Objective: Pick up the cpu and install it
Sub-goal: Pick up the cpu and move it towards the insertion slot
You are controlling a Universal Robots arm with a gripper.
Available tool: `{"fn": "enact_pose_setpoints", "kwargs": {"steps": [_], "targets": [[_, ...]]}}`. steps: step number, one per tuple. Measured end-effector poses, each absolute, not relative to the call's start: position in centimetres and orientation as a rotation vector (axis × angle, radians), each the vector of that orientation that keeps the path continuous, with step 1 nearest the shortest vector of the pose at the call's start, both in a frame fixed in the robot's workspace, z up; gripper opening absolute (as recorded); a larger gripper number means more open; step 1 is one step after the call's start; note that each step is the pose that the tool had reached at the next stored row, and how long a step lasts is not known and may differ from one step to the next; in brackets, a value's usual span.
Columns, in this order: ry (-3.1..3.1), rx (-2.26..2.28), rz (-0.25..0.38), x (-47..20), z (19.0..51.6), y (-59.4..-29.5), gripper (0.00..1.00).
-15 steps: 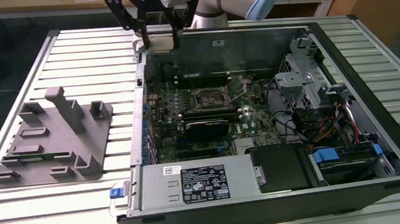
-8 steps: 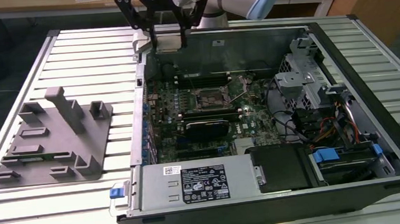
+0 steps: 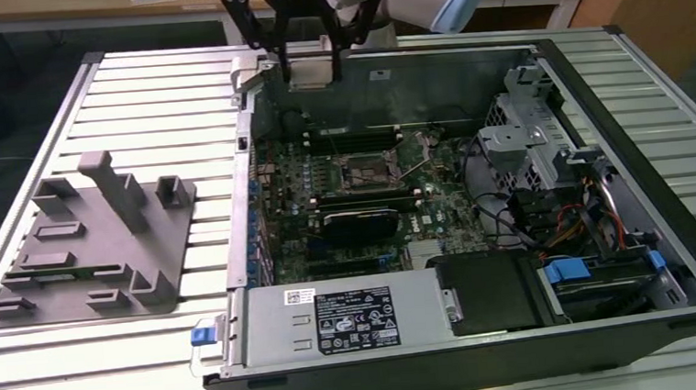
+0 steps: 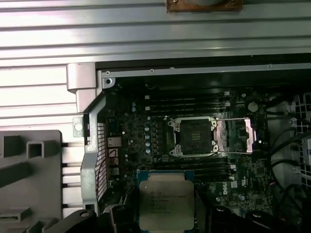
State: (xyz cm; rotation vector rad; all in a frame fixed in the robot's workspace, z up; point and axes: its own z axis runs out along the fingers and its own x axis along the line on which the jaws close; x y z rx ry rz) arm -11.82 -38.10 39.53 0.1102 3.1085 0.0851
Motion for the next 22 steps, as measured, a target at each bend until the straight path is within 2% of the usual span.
{"fn": "enact_pose_setpoints", "kwargs": {"steps": [22], "targets": [[3.108,0.11,0.085,-8.3,39.5,-37.8,0.55]]}}
